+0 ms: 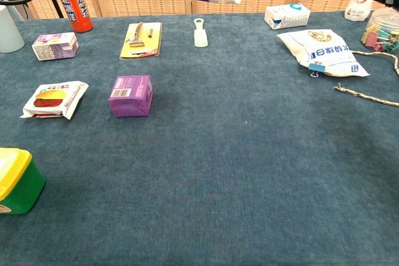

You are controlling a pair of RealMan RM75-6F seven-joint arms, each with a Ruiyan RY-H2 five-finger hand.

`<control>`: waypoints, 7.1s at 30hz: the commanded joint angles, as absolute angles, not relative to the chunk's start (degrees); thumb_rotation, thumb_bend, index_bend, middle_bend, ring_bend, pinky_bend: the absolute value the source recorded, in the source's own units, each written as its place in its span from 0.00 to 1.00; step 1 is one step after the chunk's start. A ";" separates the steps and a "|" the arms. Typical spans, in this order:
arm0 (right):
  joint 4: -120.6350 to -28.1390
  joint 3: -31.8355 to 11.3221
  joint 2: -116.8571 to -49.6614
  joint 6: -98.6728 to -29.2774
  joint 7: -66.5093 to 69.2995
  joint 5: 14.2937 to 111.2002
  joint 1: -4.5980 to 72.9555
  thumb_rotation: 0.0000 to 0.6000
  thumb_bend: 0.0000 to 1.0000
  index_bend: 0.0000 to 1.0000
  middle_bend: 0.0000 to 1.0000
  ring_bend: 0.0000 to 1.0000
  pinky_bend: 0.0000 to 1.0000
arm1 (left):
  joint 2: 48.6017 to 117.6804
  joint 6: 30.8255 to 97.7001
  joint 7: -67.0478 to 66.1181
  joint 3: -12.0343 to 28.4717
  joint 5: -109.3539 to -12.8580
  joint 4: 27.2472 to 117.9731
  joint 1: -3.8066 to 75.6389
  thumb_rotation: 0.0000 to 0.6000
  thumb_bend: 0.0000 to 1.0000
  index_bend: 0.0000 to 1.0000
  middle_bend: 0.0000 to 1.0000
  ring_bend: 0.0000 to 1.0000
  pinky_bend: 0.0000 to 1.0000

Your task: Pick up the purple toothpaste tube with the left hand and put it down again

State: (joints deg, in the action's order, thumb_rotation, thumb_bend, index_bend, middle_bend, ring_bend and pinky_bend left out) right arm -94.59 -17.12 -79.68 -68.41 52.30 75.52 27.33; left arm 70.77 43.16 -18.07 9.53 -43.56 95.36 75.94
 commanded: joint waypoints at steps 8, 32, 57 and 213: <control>-94.81 -20.10 -82.06 -69.69 52.87 72.69 27.06 0.01 0.00 0.00 0.00 0.00 0.00 | 74.20 49.15 -24.76 10.70 -38.19 97.64 78.10 1.00 0.50 0.50 0.52 0.49 0.57; -96.66 -23.47 -86.14 -67.89 47.74 67.36 28.07 0.01 0.00 0.00 0.00 0.00 0.00 | 85.46 62.27 -36.01 16.49 -30.10 99.33 81.08 1.00 0.50 0.50 0.55 0.50 0.59; -98.84 -29.42 -91.30 -69.18 47.17 61.53 27.54 0.01 0.00 0.00 0.00 0.00 0.00 | 94.53 67.57 -42.26 21.38 -26.57 95.08 83.13 1.00 0.50 0.50 0.55 0.50 0.59; -97.12 -38.04 -103.33 -64.07 52.94 58.52 30.90 0.02 0.00 0.00 0.00 0.00 0.00 | 101.80 70.05 -37.35 25.17 -39.86 94.02 72.78 1.00 0.50 0.52 0.57 0.50 0.61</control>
